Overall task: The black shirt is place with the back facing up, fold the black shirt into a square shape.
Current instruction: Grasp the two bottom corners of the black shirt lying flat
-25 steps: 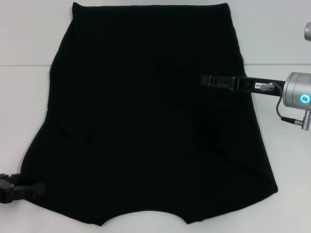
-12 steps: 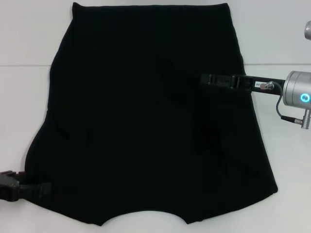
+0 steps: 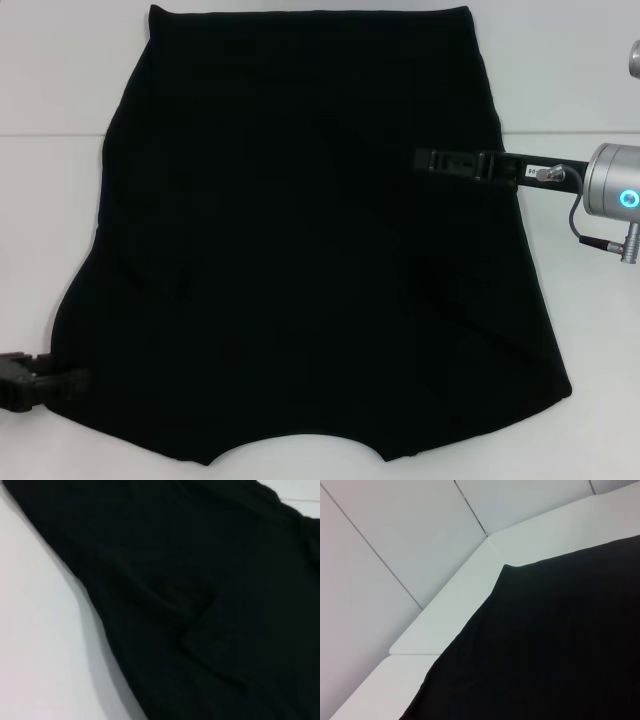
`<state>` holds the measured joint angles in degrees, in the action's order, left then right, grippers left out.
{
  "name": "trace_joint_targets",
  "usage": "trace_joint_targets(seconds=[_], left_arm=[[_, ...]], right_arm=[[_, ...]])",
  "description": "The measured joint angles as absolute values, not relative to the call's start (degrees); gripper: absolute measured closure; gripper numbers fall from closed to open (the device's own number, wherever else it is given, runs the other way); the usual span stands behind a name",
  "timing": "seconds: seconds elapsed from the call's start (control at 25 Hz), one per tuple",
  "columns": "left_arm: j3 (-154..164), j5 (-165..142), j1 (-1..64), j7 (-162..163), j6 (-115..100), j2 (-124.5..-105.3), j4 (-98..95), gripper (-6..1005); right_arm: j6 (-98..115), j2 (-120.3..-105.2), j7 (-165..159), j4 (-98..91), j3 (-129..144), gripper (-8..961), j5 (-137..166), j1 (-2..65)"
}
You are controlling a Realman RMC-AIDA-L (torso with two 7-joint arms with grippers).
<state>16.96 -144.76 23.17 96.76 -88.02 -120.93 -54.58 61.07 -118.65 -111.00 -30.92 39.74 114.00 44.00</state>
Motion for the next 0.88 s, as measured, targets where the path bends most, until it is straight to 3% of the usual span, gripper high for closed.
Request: trace_joint_targets(seconds=[0.24,0.64,0.84,0.88], left_arm=[[17.3,-145.4,23.0,96.7,-87.3,-121.02,-54.6,533],[17.4,-145.5,23.2,96.7,-87.2,-120.96,-54.7,765],[17.4,-145.4,23.2,96.9,-87.4,-121.0,-54.7,971],[17.4,-145.4,23.4,97.2,-87.7,-121.0,-54.7,976]], right_arm=[[61.2,-118.56,-111.0,-30.9,39.7,55,113.8,43.8],[61.2,-118.47,-111.0,-30.9,39.7,55,113.8,43.5],[61.2,-118.25,-111.0,-30.8,39.7,55,113.8,43.3],[61.3,-118.16,-111.0,-30.9,39.8,55,113.8,43.2]])
